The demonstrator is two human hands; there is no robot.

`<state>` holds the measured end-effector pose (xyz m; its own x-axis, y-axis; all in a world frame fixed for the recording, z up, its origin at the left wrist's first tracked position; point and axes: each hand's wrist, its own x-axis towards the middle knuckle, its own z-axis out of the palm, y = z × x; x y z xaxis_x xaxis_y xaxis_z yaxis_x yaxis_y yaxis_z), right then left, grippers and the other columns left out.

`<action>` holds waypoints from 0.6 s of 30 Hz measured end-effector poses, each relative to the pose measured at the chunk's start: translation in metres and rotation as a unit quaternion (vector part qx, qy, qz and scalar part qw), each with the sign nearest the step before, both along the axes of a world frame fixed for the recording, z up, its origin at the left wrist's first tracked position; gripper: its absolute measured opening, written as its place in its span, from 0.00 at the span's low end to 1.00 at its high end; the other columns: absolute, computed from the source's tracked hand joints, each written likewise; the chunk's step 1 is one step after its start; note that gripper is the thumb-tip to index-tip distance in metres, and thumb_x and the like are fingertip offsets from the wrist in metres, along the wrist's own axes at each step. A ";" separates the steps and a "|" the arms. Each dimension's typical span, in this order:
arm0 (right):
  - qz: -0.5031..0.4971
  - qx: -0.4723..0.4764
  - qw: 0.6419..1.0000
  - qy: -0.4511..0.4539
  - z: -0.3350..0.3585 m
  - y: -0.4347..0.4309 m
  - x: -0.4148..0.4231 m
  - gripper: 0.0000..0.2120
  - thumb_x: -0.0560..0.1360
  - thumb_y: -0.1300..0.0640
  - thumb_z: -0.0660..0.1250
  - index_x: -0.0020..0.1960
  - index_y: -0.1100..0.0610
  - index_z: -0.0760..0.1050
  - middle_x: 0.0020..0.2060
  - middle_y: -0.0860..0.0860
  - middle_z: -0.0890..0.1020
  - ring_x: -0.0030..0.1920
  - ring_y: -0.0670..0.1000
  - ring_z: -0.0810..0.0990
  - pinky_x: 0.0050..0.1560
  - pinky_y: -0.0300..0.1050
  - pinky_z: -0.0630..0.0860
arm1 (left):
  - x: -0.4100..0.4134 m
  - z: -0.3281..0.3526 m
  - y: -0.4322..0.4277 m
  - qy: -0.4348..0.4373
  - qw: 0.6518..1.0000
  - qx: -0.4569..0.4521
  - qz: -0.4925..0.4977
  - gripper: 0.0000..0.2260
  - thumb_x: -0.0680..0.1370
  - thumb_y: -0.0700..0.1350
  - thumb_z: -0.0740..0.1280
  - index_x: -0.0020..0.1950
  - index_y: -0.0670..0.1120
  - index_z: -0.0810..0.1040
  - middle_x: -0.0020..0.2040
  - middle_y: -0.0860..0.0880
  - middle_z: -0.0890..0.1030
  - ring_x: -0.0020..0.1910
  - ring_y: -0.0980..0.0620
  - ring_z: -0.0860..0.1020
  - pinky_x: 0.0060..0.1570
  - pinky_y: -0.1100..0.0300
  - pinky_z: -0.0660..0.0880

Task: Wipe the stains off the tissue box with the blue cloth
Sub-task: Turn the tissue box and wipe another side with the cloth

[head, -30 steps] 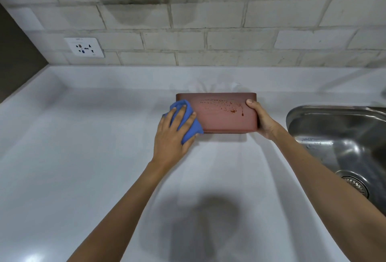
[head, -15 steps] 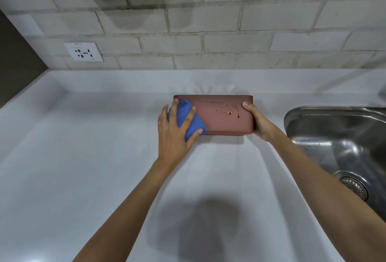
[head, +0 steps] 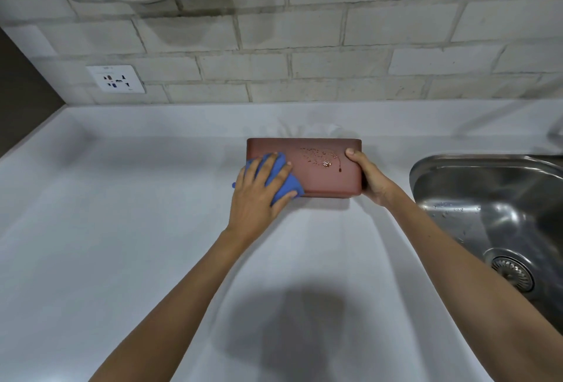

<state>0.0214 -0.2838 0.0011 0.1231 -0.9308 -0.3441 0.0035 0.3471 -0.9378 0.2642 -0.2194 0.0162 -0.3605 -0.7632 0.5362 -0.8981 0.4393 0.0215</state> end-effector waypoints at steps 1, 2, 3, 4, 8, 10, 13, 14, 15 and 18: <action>0.001 0.000 1.000 0.000 0.000 0.000 0.000 0.37 0.60 0.33 0.65 0.64 0.52 0.73 0.63 0.57 0.78 0.65 0.59 0.75 0.68 0.60 0.69 | -0.002 0.005 -0.005 0.025 0.999 0.001 0.019 0.21 0.75 0.52 0.65 0.62 0.40 0.78 0.62 0.36 0.78 0.59 0.34 0.77 0.58 0.40 0.74; 0.001 -0.001 1.000 0.000 0.001 0.000 0.001 0.37 0.60 0.33 0.65 0.64 0.51 0.73 0.63 0.57 0.79 0.65 0.59 0.75 0.68 0.60 0.69 | -0.008 0.012 -0.012 0.049 0.998 0.001 0.035 0.21 0.75 0.51 0.66 0.63 0.40 0.78 0.63 0.36 0.77 0.59 0.34 0.76 0.58 0.41 0.74; 0.001 -0.001 1.000 0.001 0.001 0.000 0.001 0.38 0.59 0.32 0.66 0.63 0.51 0.73 0.62 0.57 0.79 0.65 0.59 0.75 0.67 0.60 0.69 | -0.016 0.019 -0.019 0.064 0.997 0.006 0.041 0.21 0.75 0.50 0.68 0.64 0.40 0.77 0.64 0.36 0.77 0.60 0.34 0.76 0.59 0.41 0.73; 0.001 0.000 1.000 0.001 0.001 0.000 0.002 0.39 0.58 0.32 0.66 0.64 0.51 0.73 0.62 0.57 0.79 0.64 0.59 0.75 0.67 0.60 0.70 | -0.026 0.024 -0.023 0.069 0.997 0.011 0.038 0.21 0.75 0.50 0.68 0.64 0.40 0.77 0.64 0.36 0.76 0.61 0.34 0.75 0.60 0.41 0.72; 0.003 -0.004 1.000 0.003 -0.001 0.001 0.001 0.39 0.59 0.32 0.66 0.64 0.52 0.74 0.61 0.57 0.80 0.63 0.59 0.77 0.66 0.59 0.71 | -0.048 0.017 -0.010 0.019 1.000 0.008 -0.002 0.23 0.75 0.55 0.61 0.63 0.42 0.78 0.64 0.38 0.77 0.61 0.35 0.76 0.59 0.41 0.73; 0.005 -0.005 1.000 0.010 -0.001 0.001 0.001 0.37 0.58 0.31 0.66 0.61 0.51 0.75 0.59 0.55 0.81 0.60 0.57 0.78 0.63 0.56 0.74 | -0.037 0.003 0.003 -0.024 0.999 -0.004 -0.033 0.23 0.75 0.55 0.60 0.63 0.43 0.78 0.63 0.39 0.78 0.60 0.36 0.78 0.56 0.41 0.76; -0.004 0.004 1.000 0.013 0.003 0.002 0.001 0.30 0.55 0.31 0.66 0.52 0.46 0.77 0.48 0.48 0.83 0.49 0.50 0.80 0.47 0.46 0.77 | -0.016 -0.005 0.006 -0.022 0.999 -0.022 -0.025 0.23 0.75 0.54 0.60 0.63 0.42 0.78 0.63 0.38 0.78 0.60 0.36 0.78 0.57 0.40 0.75; -0.008 0.006 1.000 0.013 0.003 0.003 0.002 0.29 0.55 0.31 0.66 0.50 0.45 0.77 0.45 0.46 0.83 0.47 0.48 0.80 0.43 0.44 0.76 | -0.013 -0.003 0.003 0.005 1.000 -0.018 -0.004 0.23 0.75 0.54 0.60 0.64 0.41 0.77 0.63 0.37 0.78 0.60 0.35 0.77 0.59 0.40 0.74; -0.010 0.006 1.000 0.014 0.004 0.003 0.002 0.28 0.54 0.31 0.66 0.49 0.45 0.77 0.43 0.45 0.83 0.45 0.47 0.80 0.41 0.43 0.75 | -0.014 0.002 -0.002 0.039 0.999 -0.010 0.022 0.23 0.76 0.53 0.59 0.64 0.40 0.77 0.64 0.37 0.77 0.61 0.35 0.76 0.61 0.41 0.72; -0.010 0.005 1.000 0.014 0.005 0.005 0.005 0.30 0.54 0.31 0.66 0.50 0.46 0.77 0.44 0.46 0.83 0.46 0.47 0.80 0.40 0.43 0.75 | -0.035 0.021 -0.020 0.107 0.992 0.028 0.062 0.25 0.77 0.55 0.57 0.67 0.41 0.74 0.68 0.38 0.74 0.64 0.35 0.73 0.64 0.42 0.69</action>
<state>0.0261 -0.2791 0.0062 0.0940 -0.9297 -0.3562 -0.0158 0.3563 -0.9342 0.2297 -0.2399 0.0373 -0.1433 -0.8250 0.5467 -0.9176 0.3177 0.2389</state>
